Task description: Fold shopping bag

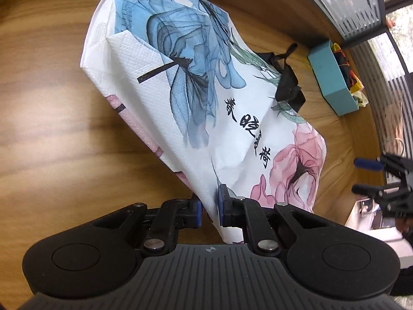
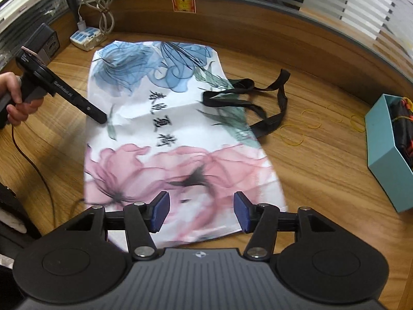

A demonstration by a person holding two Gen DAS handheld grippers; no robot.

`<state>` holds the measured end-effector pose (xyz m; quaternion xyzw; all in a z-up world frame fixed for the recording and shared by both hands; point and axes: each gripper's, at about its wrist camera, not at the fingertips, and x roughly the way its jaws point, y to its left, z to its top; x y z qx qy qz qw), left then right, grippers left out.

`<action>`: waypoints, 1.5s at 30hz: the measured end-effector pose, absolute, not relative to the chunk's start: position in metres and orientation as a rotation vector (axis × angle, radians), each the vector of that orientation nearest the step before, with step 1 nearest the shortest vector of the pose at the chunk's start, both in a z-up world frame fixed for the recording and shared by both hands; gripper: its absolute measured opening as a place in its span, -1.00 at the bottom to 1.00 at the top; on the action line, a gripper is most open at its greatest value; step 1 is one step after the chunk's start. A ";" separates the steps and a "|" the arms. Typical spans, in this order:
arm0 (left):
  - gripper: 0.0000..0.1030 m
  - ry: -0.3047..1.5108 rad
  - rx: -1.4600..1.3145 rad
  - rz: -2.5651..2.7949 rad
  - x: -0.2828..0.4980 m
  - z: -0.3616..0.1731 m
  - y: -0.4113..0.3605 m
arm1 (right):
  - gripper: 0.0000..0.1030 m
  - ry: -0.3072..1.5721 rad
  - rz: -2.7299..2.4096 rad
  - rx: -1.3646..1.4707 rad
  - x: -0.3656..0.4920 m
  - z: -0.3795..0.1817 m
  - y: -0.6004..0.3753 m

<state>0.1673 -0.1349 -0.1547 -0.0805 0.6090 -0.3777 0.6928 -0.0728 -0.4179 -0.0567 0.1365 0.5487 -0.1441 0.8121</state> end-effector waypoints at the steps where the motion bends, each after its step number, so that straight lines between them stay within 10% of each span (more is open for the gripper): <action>1: -0.75 1.353 -0.173 -0.850 0.171 -0.153 -0.133 | 0.35 1.179 -0.294 0.296 -0.067 -0.059 -0.429; 45: -0.80 1.063 -0.229 -1.089 0.141 -0.102 -0.097 | 0.68 1.148 0.275 0.438 0.138 -0.160 -0.564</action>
